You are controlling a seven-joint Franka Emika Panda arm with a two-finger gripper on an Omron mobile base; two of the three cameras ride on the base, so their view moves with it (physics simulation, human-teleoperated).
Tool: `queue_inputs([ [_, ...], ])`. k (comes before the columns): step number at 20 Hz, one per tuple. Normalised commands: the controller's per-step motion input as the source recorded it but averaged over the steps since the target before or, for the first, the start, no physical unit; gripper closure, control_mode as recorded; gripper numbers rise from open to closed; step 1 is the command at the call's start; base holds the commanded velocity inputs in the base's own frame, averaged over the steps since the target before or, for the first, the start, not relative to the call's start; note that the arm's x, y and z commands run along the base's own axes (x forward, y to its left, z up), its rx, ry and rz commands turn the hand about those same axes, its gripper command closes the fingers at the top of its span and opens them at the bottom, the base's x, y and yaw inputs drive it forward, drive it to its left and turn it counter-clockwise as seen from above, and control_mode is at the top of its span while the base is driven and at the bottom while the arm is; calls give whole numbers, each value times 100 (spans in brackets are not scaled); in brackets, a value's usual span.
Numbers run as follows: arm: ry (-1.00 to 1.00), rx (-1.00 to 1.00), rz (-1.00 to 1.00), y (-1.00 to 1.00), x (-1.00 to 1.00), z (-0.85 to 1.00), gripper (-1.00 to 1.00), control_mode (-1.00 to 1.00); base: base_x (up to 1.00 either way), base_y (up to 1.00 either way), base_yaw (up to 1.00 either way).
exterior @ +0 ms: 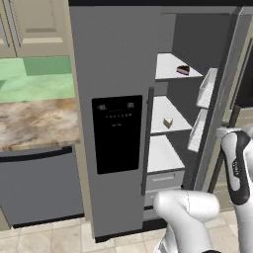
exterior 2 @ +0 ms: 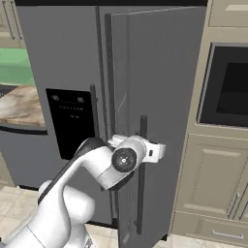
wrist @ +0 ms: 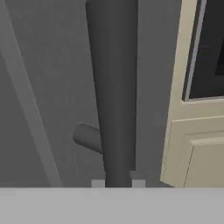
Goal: Take the cakes from the fridge and place them on the empty tray on the dining counter.
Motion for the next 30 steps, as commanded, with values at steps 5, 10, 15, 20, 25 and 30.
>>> queue_inputs([
  [5, -8, 5, 0, -91, -92, 0, 100, -100, 0, 0, 0],
  [10, -4, 2, 0, -48, -49, 5, -100, -100, 0, 0, 0],
  [15, 2, -10, 0, 14, -71, 63, -100, -100, 0, 0, 0],
  [20, -5, -35, 0, 100, -10, 100, -100, -100, 0, 0, 0],
  [25, -3, -45, 0, 100, 0, 58, -100, -100, 0, 0, 0],
  [30, 6, -32, 0, 98, 21, 0, -100, -100, 0, 0, 0],
])
